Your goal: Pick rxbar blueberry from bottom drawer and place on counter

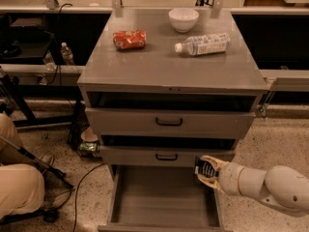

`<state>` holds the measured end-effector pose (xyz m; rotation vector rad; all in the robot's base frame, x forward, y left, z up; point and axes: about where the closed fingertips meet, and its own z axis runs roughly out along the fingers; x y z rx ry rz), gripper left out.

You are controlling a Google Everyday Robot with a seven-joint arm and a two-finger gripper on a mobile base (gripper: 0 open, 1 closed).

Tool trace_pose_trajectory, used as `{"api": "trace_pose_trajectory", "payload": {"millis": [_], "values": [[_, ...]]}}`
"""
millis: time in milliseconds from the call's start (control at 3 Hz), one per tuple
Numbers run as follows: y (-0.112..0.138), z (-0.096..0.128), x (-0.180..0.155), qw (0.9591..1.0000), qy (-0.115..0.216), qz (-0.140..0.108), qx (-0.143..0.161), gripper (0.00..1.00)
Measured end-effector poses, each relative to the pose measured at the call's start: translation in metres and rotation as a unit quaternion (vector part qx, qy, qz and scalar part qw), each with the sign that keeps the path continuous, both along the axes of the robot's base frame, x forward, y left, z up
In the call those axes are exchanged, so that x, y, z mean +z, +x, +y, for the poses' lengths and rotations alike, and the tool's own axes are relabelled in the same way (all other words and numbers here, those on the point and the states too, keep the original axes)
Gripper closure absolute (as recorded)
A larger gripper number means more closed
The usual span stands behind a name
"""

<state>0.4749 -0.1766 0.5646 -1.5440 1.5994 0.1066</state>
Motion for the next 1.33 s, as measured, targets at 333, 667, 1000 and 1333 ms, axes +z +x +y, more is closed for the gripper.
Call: {"api": "trace_pose_trajectory", "payload": {"millis": [333,667,1000,1333], "values": [[0.001,-0.001,0.003,1.0,0.001,-0.004,0.0,1.0],[0.005,-0.004,0.015,0.9998,0.004,-0.018,0.0,1.0],[0.016,-0.016,0.055,0.9985,0.001,-0.055,-0.002,1.0],[0.031,-0.026,0.096,0.9952,-0.017,-0.097,-0.001,1.0]]}}
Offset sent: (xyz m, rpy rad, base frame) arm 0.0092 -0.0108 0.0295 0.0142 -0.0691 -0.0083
